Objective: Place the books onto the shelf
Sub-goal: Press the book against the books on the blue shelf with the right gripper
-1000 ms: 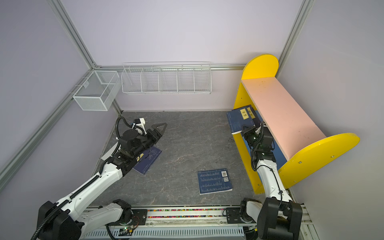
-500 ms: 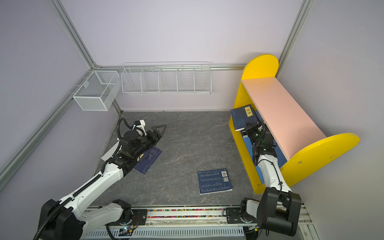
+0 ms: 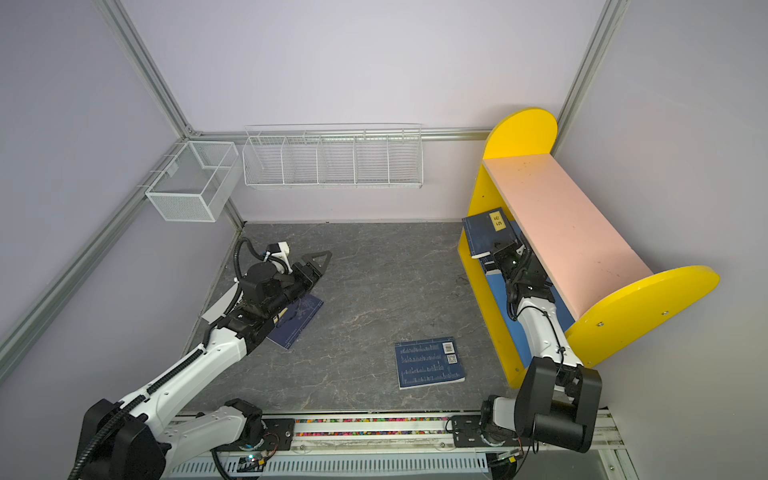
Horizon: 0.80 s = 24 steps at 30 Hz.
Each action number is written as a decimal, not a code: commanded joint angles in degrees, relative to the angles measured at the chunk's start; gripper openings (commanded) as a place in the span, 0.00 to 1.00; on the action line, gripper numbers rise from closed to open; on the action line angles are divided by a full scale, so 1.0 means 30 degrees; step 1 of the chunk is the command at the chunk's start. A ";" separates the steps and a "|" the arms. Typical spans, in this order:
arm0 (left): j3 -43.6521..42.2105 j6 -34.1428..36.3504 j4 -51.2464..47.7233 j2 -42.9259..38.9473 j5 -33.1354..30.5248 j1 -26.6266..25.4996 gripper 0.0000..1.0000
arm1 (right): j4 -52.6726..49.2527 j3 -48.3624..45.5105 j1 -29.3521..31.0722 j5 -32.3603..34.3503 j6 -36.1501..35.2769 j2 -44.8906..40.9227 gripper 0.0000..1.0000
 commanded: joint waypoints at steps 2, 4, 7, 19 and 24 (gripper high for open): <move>-0.0351 -0.0253 0.0518 0.0007 -0.0044 0.0118 0.81 | 0.1551 0.1081 -0.0530 0.0201 -0.0340 0.0181 0.08; -0.0440 -0.0296 0.0587 -0.0041 -0.0067 0.0145 0.80 | 0.1742 0.1056 -0.0722 -0.0095 -0.0074 0.0184 0.08; -0.0594 -0.0314 0.0442 -0.0195 -0.0199 0.0147 0.80 | 0.2019 0.0878 -0.0991 -0.0487 0.0080 -0.0155 0.08; -0.0847 -0.0599 0.0823 0.0008 0.0065 0.0169 0.80 | 0.1163 0.1977 -0.1338 -0.0824 -0.0877 0.0618 0.10; -0.0990 -0.0644 0.0770 -0.0008 -0.0016 0.0177 0.80 | 0.0898 0.1802 -0.1345 -0.0077 -0.0937 0.0491 0.11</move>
